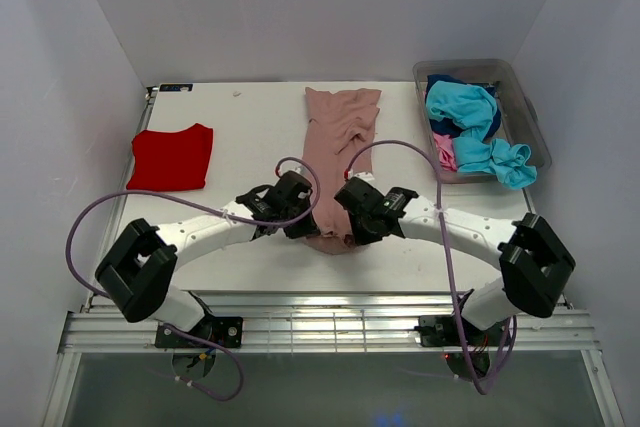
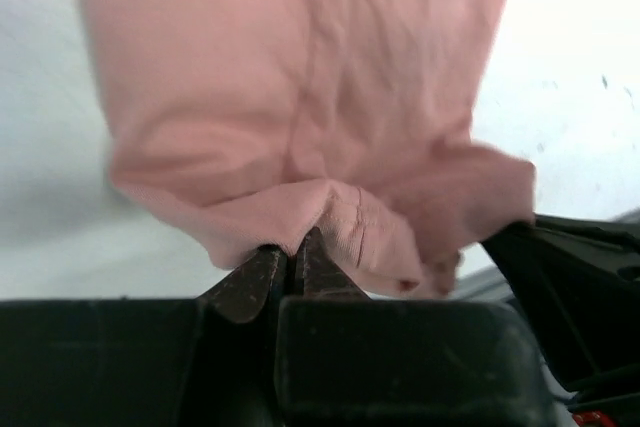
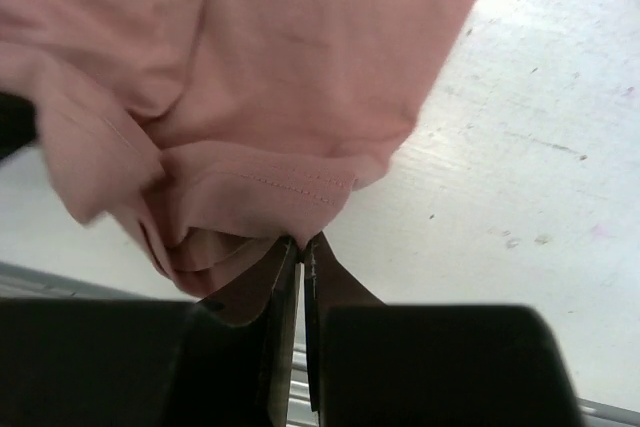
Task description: Fold and stack the t-shirts
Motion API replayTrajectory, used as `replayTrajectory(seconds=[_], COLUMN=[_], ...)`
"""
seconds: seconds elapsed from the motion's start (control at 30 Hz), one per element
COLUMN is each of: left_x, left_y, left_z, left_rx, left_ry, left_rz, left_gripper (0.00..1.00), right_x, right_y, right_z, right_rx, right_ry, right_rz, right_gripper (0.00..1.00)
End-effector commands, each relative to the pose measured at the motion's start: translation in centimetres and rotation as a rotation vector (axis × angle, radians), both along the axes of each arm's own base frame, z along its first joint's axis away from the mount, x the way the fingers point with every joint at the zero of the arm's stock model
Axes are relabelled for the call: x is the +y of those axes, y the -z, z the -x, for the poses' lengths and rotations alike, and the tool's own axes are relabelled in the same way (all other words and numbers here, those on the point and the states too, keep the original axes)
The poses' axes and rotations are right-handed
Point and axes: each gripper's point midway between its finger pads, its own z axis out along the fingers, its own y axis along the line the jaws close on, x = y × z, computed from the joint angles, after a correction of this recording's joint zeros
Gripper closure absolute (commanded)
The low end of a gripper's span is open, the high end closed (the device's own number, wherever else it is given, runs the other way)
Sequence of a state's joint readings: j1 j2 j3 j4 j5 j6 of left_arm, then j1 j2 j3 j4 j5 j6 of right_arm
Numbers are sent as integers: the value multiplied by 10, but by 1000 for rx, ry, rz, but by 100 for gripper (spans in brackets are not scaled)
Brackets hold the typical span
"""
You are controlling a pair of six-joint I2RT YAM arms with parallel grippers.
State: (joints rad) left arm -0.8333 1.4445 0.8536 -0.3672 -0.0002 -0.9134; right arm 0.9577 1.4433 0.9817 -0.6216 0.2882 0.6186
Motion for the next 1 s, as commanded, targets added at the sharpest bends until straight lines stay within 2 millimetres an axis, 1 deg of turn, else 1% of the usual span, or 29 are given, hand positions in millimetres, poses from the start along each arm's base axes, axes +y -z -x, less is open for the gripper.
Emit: replayTrajectory(seconds=[0.0, 0.03, 0.07, 0.1, 0.13, 0.17, 0.2, 0.23, 0.27, 0.3, 0.33, 0.37, 0.4, 0.43, 0.47, 0.5, 0.53, 0.57, 0.6, 0.63, 0.67, 0.7, 0.73, 0.77, 0.83, 0.87, 0.93, 0.97], left_x=[12, 13, 13, 7, 7, 4, 2, -2, -5, -5, -7, -7, -7, -5, -3, -1, 4, 4, 6, 10, 9, 9, 12, 11, 13, 12, 10, 8], left_y=[-6, -6, 2, -5, -6, 1, 1, -9, -10, -5, -15, -17, -14, -23, -24, -26, -25, -32, -35, -33, -41, -40, -35, -39, -36, -27, -27, -19], left_z=[-39, -46, -52, -63, -72, -77, -84, -98, -104, -110, -123, -130, -135, -148, -154, -160, -168, -177, -183, -190, -199, -203, -208, -216, -225, -226, -235, -236], left_rx=[-63, -53, -42, -61, -66, -51, -59, -82, -88, -83, -105, -112, -103, -126, -130, -133, -135, -151, -159, -159, -179, -182, -173, -186, -185, -164, -174, -158], left_ry=[-26, -24, -13, -11, -16, -8, 0, -8, -7, -3, -14, -18, -22, -39, -47, -55, -68, -77, -82, -92, -93, -93, -97, -97, -104, -96, -94, -85], left_rz=[-15, 0, -16, -4, 0, -8, -11, 4, 5, -9, 3, 6, 0, 9, 9, 9, 7, 18, 18, 16, 24, 24, 21, 24, 26, 30, 42, 46], left_gripper=[100, 100, 100, 100, 100, 100, 100, 100, 100, 100, 100, 100, 100, 100, 100, 100, 100, 100, 100, 100, 100, 100, 100, 100, 100, 100, 100, 100], right_x=[-6, -10, -11, -11, -10, -10, -11, -10, -10, -9, -9, -8, -7, -10, -6, -8, -8, -9, -10, -12, -12, -15, -17, -19, -23, -24, -26, -26], right_y=[-8, -7, -1, -1, -9, -11, -7, -16, -12, -13, -21, -22, -15, -14, -13, -14, -13, -9, -14, -13, -10, -13, -12, -8, -10, -5, -6, -6], right_z=[-32, -41, -48, -56, -70, -78, -85, -100, -107, -114, -127, -133, -139, -146, -156, -163, -167, -171, -180, -184, -187, -195, -198, -202, -214, -217, -228, -232], right_rx=[-67, -70, -63, -70, -91, -98, -96, -117, -110, -115, -134, -136, -123, -121, -124, -126, -126, -122, -134, -134, -127, -136, -135, -129, -137, -126, -131, -132], right_ry=[-10, 5, 6, 10, 19, 23, 27, 34, 33, 34, 40, 42, 39, 50, 46, 56, 56, 51, 62, 64, 65, 73, 75, 78, 86, 87, 92, 92], right_rz=[85, 94, 118, 125, 120, 127, 143, 137, 150, 152, 144, 145, 155, 158, 159, 159, 161, 171, 163, 167, 170, 167, 169, 175, 173, 176, 177, 175], right_gripper=[92, 92, 92, 92, 92, 92, 92, 92, 92, 92, 92, 92, 92, 92, 92, 92, 92, 92, 92, 92, 92, 92, 92, 92, 92, 92, 92, 92])
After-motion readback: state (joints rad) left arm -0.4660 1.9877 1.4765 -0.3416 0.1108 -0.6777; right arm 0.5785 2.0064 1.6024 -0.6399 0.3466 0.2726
